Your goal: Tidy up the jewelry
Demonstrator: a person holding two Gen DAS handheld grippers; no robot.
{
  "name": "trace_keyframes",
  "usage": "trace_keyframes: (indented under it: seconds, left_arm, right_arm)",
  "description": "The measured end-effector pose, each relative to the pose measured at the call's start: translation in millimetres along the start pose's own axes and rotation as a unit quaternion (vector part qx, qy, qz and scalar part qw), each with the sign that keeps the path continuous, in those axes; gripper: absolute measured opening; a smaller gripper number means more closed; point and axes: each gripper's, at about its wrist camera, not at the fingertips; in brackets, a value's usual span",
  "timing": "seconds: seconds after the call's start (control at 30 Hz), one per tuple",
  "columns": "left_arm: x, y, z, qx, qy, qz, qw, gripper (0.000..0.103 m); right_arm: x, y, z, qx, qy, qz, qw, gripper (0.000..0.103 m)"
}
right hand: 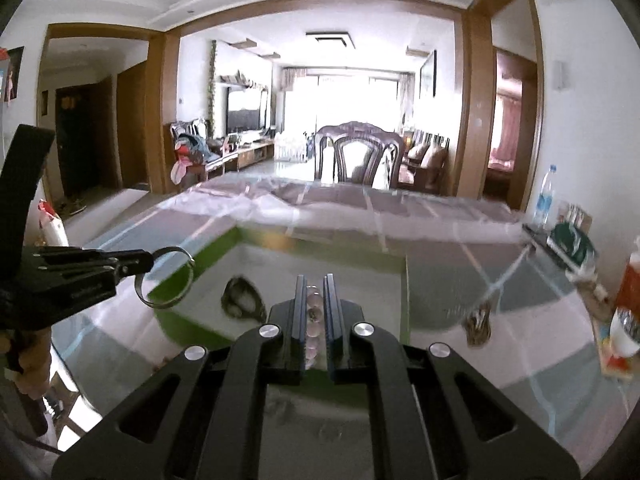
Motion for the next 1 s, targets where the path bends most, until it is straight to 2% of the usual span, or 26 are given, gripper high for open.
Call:
trace_keyframes:
  seconds: [0.2,0.4,0.43,0.47,0.5,0.53,0.7,0.83,1.0]
  left_arm:
    - [-52.4,3.7,-11.7,0.005,0.037,-0.022,0.999,0.004]
    - [-75.7,7.2,-7.6,0.01,0.054,-0.022,0.9983,0.007]
    - [-75.5,7.6,-7.3,0.01,0.05,-0.024,0.9984,0.008]
    - [-74.3,8.2,-6.9,0.01,0.048,-0.028,0.9984,0.015]
    - [-71.6,9.2,-6.4,0.01,0.046,-0.029,0.9985,0.021]
    - [-68.4,10.1,-5.7,0.01,0.043,-0.029,0.9986,0.027]
    - [-45.4,17.4,7.1,0.009,0.041,-0.046,0.9981,0.033]
    - [-17.6,25.0,31.8,0.012,0.025,-0.061,0.9978,0.053]
    - [-8.0,35.3,62.5,0.011,0.045,-0.075,0.9961,0.053]
  right_arm:
    - [-52.5,0.8,0.6,-0.001,0.044,0.0,0.999,0.008]
    - [-73.7,-1.8,8.5,-0.01,0.068,0.006,0.998,0.008]
    - [-73.9,-3.6,8.8,-0.013,0.069,0.012,0.997,0.01]
    - [-72.4,-4.1,9.5,-0.014,0.068,0.015,0.997,0.021]
    - [-69.4,-5.2,10.6,-0.016,0.065,0.019,0.998,0.037]
    - [-66.9,-6.1,11.3,-0.016,0.061,0.022,0.998,0.043]
    - [-42.5,-13.3,22.7,-0.023,0.062,0.028,0.997,0.045]
    - [-20.7,-19.9,45.0,-0.03,0.08,0.011,0.996,0.045]
    - [-23.0,-21.8,74.1,-0.048,0.133,-0.024,0.99,0.045]
Point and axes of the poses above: each gripper's, at about its wrist camera, not at the fingertips, and x roughly against the way its jaws point, y to its left, z to its underside, and after that the axes turned 4 degrees about z, right-handed
